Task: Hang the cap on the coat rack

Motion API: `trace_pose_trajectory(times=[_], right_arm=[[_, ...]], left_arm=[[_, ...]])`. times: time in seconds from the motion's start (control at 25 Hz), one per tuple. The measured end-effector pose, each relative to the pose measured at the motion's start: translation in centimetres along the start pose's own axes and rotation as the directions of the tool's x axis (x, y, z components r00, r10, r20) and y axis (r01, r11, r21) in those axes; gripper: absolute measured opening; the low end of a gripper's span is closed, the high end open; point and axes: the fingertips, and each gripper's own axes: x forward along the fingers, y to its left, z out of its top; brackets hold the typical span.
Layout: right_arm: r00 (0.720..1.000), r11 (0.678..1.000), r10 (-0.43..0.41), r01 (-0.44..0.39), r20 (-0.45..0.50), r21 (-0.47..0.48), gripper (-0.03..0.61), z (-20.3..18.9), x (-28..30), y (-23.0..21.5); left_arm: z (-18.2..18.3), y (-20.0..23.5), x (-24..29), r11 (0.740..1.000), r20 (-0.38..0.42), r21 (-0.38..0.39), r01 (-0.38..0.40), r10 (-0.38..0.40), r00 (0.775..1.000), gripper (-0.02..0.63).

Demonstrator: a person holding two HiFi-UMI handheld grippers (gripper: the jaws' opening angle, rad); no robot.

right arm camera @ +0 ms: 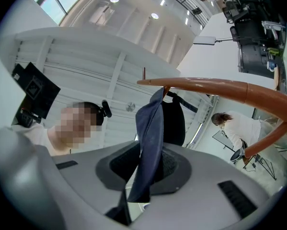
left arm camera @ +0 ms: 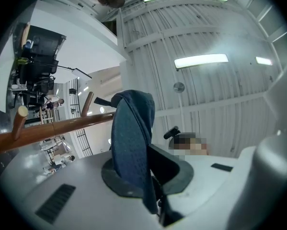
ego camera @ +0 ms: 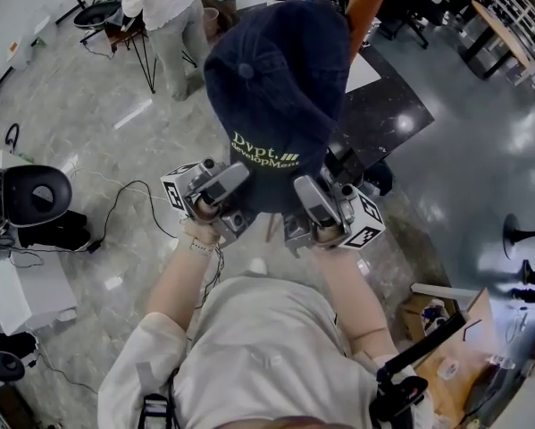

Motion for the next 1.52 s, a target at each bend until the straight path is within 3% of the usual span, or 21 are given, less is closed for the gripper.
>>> trace_pose_trajectory(times=[0.44,0.64,0.96,1.52], right_arm=[[1.0,1.0,0.003,-0.003,0.004,-0.002,0.061,-0.7,-1.2,-1.1],[1.0,1.0,-0.001,0.001,0.008,-0.003,0.064,-0.8,-1.4,-1.7],[0.999,0.999,-0.033,0.032,0.029,0.02,0.084,-1.6,-1.8,-4.3],[0.993,0.995,-0.075,0.069,0.088,0.069,0.11,-1.7,-3.7,-5.9]], left_arm=[[-0.4,0.4,-1.2,0.999,-0.001,0.037,0.008,-0.008,1.0,0.034],[-0.1,0.0,0.7,0.998,0.002,0.06,0.023,-0.024,1.0,0.034],[0.9,1.3,-3.5,0.995,-0.007,0.103,0.014,-0.013,1.0,0.04],[1.0,2.4,-4.2,0.998,0.06,0.07,-0.009,0.005,0.998,0.054]])
